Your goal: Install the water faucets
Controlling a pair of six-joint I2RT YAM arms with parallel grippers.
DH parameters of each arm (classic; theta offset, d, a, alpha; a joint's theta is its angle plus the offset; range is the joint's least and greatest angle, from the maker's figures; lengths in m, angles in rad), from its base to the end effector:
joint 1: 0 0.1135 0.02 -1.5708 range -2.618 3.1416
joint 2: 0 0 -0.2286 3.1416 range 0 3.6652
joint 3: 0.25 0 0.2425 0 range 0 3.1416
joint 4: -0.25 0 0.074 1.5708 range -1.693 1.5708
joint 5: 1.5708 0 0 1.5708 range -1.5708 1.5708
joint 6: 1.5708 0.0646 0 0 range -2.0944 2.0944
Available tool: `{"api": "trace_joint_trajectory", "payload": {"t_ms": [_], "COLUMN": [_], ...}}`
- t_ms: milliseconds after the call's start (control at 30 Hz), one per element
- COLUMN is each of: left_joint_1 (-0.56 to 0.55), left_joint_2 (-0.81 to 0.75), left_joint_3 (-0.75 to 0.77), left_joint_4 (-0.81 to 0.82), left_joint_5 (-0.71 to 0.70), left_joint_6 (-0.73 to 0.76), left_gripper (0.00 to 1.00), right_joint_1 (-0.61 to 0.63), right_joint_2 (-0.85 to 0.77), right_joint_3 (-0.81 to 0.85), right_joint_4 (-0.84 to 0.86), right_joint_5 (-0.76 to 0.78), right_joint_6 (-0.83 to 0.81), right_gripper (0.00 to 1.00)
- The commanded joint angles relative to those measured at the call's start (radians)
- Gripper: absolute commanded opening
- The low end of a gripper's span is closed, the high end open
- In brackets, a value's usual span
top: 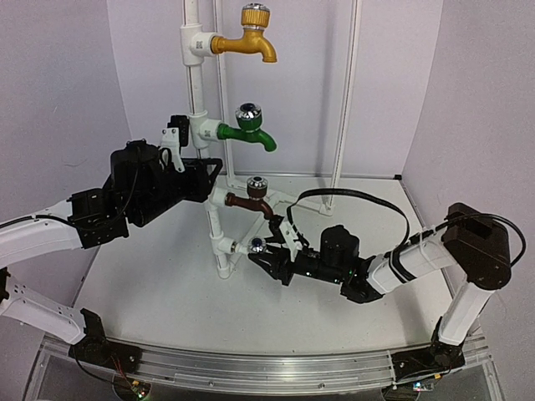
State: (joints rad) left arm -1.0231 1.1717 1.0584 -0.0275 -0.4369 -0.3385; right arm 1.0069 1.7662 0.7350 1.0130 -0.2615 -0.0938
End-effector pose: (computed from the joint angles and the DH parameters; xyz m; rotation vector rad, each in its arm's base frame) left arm 0.1809 -0.2441 0.3386 0.2633 1.7201 -0.6390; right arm 0.1852 0.3241 0.1645 -1.0457 1.2964 0.9101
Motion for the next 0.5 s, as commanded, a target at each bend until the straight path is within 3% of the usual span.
{"api": "trace_joint_trajectory", "payload": {"t_ms": [0,267,467], "left_joint_1": [-0.038,-0.038,-0.038], "left_joint_2": [0.028,0.022,0.030], "left_joint_3": [-0.024,-0.029,-0.025], "left_joint_4": [-0.124,-0.124,-0.124], "left_joint_5": [0.200,0.197,0.204], "left_joint_6": [-0.309,-0.309,-0.311], "left_gripper": [0.00,0.00,0.00], "right_joint_1": [0.001,-0.001,-0.009], "right_joint_2": [0.033,0.052,0.064], "right_joint_3": [0.010,0.004,0.016], "right_joint_4": [0.125,0.172,0.171], "right_joint_5": [0.006,0.018,0.036], "right_joint_6": [0.294,0.394,0.654], "right_gripper": [0.06,0.00,0.00]}}
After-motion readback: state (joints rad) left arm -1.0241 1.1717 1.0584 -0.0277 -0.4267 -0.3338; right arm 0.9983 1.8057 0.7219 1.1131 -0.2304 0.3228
